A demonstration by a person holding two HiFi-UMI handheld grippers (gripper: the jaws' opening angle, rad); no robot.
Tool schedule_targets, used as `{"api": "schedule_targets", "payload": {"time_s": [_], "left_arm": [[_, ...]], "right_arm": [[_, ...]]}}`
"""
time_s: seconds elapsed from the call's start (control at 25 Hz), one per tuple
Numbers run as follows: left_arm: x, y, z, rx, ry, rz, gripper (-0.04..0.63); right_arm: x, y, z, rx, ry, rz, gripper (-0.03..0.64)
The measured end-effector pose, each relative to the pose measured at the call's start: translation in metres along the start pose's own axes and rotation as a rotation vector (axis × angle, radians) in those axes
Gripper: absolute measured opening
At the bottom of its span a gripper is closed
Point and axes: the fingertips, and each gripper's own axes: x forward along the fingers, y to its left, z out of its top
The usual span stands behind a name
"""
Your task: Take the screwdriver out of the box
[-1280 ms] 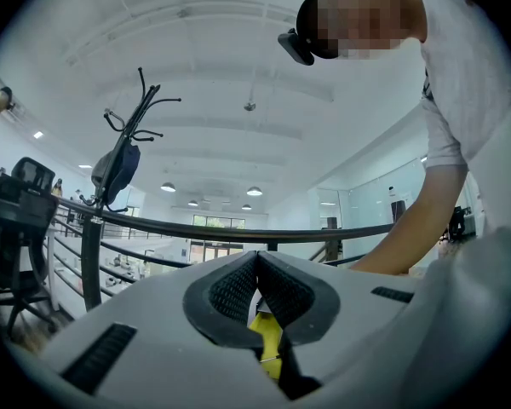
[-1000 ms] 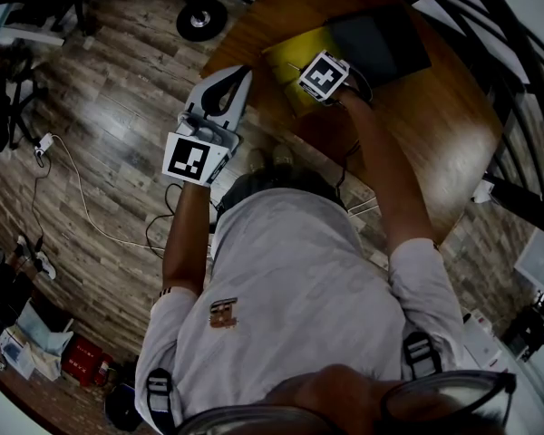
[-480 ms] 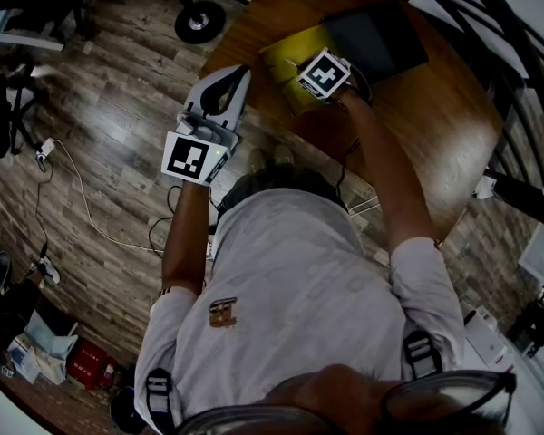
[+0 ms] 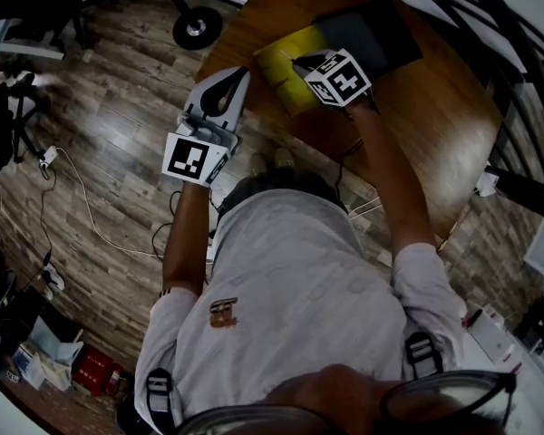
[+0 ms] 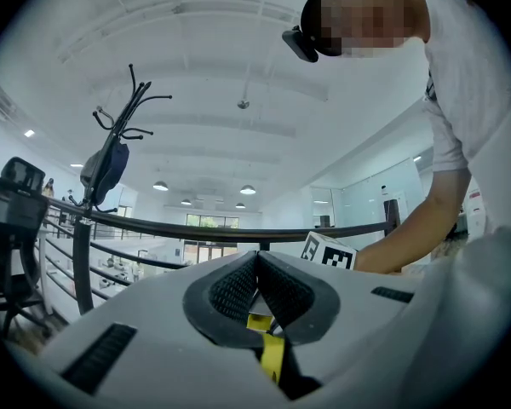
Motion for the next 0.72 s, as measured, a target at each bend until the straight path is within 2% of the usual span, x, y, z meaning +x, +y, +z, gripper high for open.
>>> {"api": "schedule_targets", "payload": {"time_s": [0.2, 0.72], "left_arm": [[0.007, -0.012, 0.003, 0.006, -0.002, -0.02, 0.018], [0.03, -0.038, 0.015, 0.028, -0.015, -0.06, 0.018]], "right_arm": [[-0.036, 0.013, 0.025, 0.042, -0.178, 0.022, 0.058], [-0.136, 0.041, 0.07, 0.018, -0.607, 0.055, 0.057]]}}
